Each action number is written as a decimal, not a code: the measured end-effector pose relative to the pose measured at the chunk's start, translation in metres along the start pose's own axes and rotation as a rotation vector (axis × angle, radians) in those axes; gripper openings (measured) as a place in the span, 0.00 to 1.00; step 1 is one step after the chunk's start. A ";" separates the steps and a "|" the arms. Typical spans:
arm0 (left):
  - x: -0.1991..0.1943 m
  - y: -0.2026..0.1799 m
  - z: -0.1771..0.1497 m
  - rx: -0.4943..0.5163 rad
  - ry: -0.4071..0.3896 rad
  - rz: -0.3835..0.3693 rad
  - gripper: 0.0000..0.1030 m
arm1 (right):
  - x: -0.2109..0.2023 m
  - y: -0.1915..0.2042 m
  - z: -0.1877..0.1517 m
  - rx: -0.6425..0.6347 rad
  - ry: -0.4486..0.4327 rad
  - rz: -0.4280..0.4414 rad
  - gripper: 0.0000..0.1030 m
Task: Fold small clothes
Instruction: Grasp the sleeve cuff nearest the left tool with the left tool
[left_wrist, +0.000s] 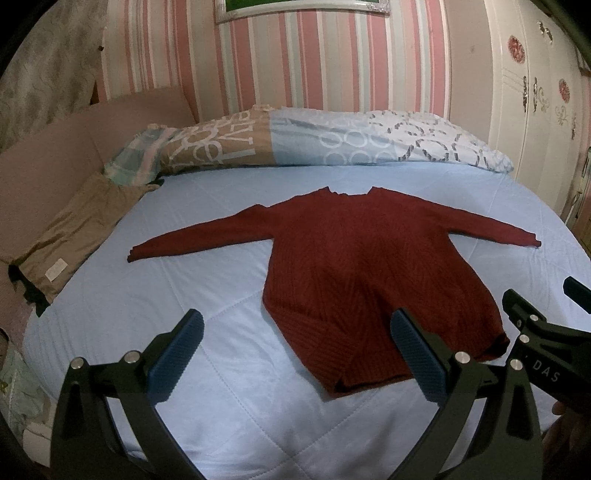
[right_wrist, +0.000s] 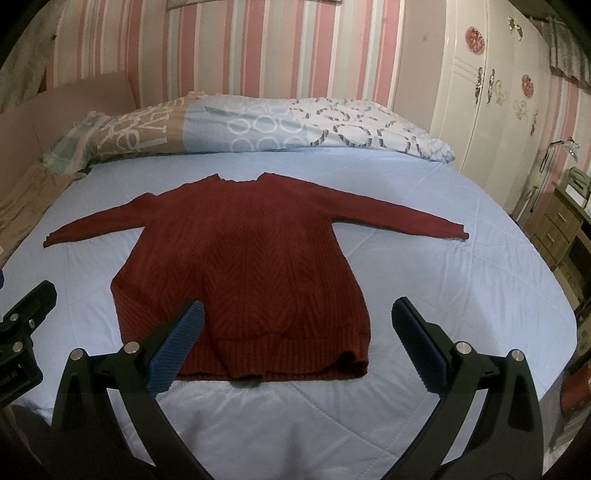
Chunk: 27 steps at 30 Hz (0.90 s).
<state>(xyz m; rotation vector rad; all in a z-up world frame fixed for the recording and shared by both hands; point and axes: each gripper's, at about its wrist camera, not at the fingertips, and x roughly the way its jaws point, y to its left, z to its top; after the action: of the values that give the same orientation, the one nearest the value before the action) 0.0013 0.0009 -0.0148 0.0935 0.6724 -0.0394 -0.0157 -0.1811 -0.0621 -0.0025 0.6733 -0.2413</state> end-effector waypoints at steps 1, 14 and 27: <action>0.002 0.000 -0.002 -0.001 0.004 -0.001 0.99 | 0.002 0.001 -0.001 -0.001 0.003 0.001 0.97; 0.043 0.026 0.013 0.026 0.034 0.040 0.99 | 0.035 0.013 0.015 -0.050 -0.016 0.102 0.97; 0.108 0.088 0.052 0.074 -0.051 0.109 0.99 | 0.110 0.091 0.073 -0.142 -0.052 0.137 0.97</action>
<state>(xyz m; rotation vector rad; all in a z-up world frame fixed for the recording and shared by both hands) 0.1242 0.0831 -0.0350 0.2000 0.6141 0.0384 0.1325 -0.1221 -0.0800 -0.0983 0.6348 -0.0608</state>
